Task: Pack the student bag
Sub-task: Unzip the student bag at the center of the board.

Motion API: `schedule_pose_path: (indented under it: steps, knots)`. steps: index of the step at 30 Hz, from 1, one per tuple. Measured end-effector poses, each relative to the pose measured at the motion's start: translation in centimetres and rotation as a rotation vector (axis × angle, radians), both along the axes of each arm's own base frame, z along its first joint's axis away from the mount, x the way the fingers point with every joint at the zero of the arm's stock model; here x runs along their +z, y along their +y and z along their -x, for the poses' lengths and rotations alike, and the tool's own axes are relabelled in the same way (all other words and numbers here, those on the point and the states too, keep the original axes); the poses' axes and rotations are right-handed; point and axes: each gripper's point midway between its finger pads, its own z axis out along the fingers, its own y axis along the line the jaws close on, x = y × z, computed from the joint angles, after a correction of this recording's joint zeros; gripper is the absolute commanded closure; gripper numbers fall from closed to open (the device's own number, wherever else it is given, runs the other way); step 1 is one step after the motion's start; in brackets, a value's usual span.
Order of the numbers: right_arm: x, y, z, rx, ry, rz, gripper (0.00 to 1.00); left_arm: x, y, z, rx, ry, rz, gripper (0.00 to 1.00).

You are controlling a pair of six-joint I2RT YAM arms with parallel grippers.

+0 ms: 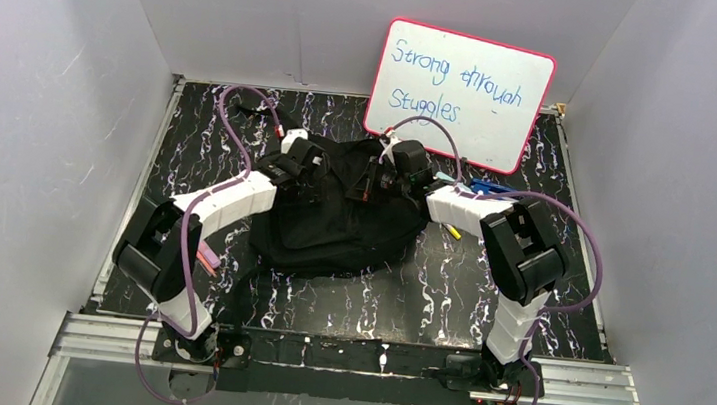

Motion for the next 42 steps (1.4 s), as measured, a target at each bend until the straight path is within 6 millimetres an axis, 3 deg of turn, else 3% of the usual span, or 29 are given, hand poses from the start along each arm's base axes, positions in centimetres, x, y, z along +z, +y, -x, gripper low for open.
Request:
schedule_pose_path:
  steps: [5, 8, 9, 12, 16, 19, 23, 28, 42]
  knots:
    - [0.6, 0.0, -0.2, 0.014, -0.033, 0.041, 0.97, 0.7, 1.1, -1.4, -0.015, -0.024, 0.032, 0.26]
    - [0.6, -0.1, -0.1, 0.023, -0.034, 0.05, 0.97, 2.9, 2.0, -3.7, -0.063, -0.097, 0.12, 0.29]
    - [0.6, -0.1, -0.1, 0.025, -0.034, 0.051, 0.97, 3.8, 1.4, -4.3, -0.109, -0.13, 0.157, 0.3]
    - [0.6, -0.1, -0.1, 0.025, -0.036, 0.051, 0.97, 5.5, 2.6, -6.3, -0.148, -0.183, 0.215, 0.34]
    - [0.6, -0.1, -0.1, 0.025, -0.036, 0.053, 0.97, 7.3, 0.0, -8.8, -0.33, -0.21, 0.293, 0.38]
    - [0.7, -0.1, -0.1, 0.025, -0.035, 0.052, 0.97, 7.2, -2.3, -9.7, -0.456, -0.196, 0.338, 0.43]
    - [0.7, -0.1, -0.1, 0.025, -0.035, 0.052, 0.97, 5.2, -3.9, -9.5, -0.558, -0.118, 0.368, 0.51]
    - [0.7, -0.1, -0.1, 0.025, -0.036, 0.052, 0.97, 3.4, -4.0, -8.1, -0.606, -0.035, 0.365, 0.57]
    - [0.7, -0.1, -0.1, 0.025, -0.035, 0.052, 0.97, 2.4, -4.7, -6.1, -0.666, 0.033, 0.348, 0.6]
